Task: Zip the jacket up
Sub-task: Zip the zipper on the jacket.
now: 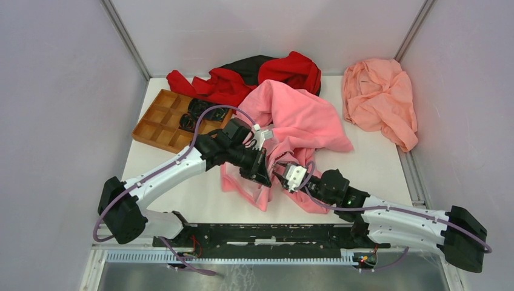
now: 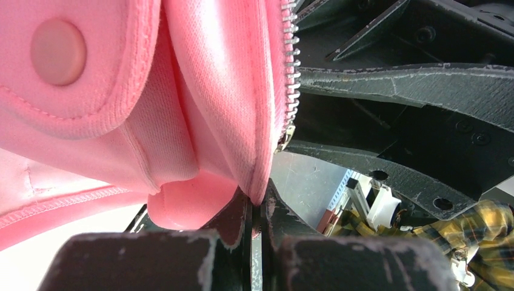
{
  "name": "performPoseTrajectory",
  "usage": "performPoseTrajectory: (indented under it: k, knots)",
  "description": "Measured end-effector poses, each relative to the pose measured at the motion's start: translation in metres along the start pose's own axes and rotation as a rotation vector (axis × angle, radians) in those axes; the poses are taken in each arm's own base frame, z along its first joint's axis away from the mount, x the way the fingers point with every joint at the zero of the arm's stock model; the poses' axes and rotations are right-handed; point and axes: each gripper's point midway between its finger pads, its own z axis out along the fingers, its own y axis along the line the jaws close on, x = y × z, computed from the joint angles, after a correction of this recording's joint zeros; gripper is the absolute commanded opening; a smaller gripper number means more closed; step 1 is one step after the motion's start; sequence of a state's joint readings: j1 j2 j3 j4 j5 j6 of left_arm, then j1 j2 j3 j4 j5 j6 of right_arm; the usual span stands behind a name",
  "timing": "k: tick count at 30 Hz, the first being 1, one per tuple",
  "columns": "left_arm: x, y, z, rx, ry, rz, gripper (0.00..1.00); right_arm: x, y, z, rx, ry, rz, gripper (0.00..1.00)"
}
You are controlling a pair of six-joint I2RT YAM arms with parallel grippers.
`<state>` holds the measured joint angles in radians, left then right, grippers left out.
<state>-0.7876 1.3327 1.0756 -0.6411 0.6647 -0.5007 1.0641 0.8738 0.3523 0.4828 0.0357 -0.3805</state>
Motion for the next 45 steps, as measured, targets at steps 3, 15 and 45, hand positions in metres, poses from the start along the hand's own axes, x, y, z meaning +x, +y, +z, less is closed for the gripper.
performPoseTrajectory:
  k: [3, 15, 45]
  knots:
    - [0.000, 0.000, 0.000, 0.001, -0.001, 0.001, 0.02, 0.001, 0.001, 0.001, -0.001, 0.002, 0.012, 0.41]
    - [-0.003, -0.004, 0.000, 0.025, -0.007, 0.013, 0.02, 0.000, 0.003, 0.007, 0.019, -0.021, 0.062, 0.37]
    - [0.004, 0.004, 0.004, 0.027, -0.003, 0.002, 0.02, 0.000, -0.005, 0.001, 0.049, -0.020, 0.001, 0.41]
